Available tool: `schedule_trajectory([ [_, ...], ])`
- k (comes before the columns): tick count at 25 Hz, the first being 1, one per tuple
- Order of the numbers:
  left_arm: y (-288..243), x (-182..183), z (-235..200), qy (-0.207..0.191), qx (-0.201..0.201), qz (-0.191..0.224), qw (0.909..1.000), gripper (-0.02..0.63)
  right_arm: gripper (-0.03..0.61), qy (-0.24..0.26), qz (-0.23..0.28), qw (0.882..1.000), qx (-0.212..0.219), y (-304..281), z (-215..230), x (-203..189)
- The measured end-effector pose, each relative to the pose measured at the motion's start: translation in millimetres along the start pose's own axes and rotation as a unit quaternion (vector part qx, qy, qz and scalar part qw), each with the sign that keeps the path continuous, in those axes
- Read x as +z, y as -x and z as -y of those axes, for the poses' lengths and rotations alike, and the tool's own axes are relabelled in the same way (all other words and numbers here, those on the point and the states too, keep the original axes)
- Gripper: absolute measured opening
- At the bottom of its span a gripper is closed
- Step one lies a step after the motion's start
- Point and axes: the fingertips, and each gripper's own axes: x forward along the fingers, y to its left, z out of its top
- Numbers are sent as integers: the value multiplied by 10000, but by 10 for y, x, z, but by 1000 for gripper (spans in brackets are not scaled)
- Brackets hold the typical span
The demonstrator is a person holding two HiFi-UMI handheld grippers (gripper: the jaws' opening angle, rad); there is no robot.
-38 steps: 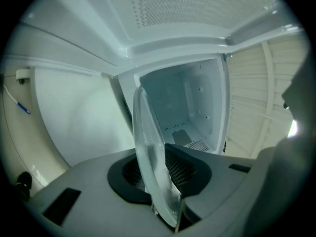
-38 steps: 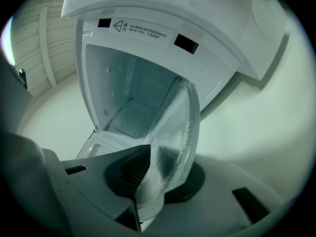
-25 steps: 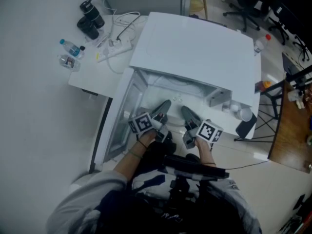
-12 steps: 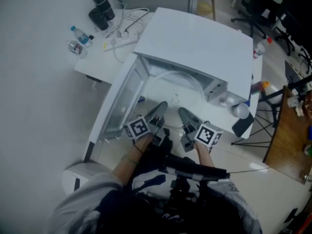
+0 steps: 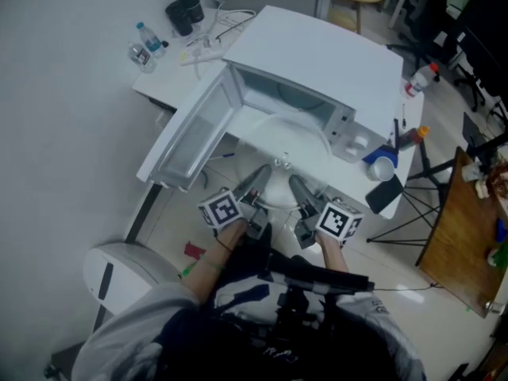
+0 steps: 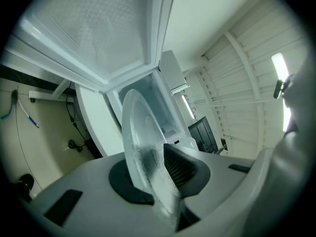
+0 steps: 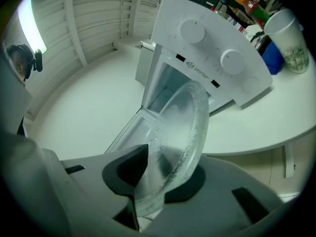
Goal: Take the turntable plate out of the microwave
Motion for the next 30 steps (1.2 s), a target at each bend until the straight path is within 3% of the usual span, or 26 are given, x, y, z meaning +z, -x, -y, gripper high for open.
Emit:
schedule_trajectory([
  [16,436,-822,619,-133,160,228,9995,55,92,92,-147,9995,250,1033,-250,-277],
  [30,487,-1089,872,-340,69,90,9994,55,92,-4,88,9996,259,1418,-325,-309],
])
